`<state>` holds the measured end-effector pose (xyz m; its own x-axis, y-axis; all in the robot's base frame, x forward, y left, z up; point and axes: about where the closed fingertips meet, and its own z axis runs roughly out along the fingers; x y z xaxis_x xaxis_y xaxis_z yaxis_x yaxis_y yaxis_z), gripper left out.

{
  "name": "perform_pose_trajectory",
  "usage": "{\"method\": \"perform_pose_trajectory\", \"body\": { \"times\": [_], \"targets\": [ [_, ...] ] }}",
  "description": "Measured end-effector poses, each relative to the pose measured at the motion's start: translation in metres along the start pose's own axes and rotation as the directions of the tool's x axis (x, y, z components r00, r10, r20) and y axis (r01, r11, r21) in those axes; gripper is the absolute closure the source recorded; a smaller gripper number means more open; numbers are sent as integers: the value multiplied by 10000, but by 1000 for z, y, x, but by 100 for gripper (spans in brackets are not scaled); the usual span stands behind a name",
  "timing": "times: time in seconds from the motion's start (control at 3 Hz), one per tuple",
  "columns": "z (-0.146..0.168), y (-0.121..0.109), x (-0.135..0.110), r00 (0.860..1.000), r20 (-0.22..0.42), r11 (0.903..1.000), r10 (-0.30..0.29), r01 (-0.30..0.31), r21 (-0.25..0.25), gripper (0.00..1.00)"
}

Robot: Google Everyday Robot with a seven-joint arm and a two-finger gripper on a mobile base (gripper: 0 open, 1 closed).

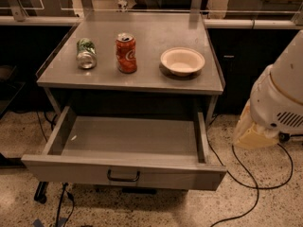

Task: Close top drawer

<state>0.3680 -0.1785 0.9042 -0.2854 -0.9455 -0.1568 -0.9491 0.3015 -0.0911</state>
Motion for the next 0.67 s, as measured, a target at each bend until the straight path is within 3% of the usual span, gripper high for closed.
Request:
{"method": "perform_pose_trajectory", "body": {
  "times": [0.67],
  "targets": [
    [46,28,-1,9970,-140,9956,760,-767,-540,100]
  ]
}}
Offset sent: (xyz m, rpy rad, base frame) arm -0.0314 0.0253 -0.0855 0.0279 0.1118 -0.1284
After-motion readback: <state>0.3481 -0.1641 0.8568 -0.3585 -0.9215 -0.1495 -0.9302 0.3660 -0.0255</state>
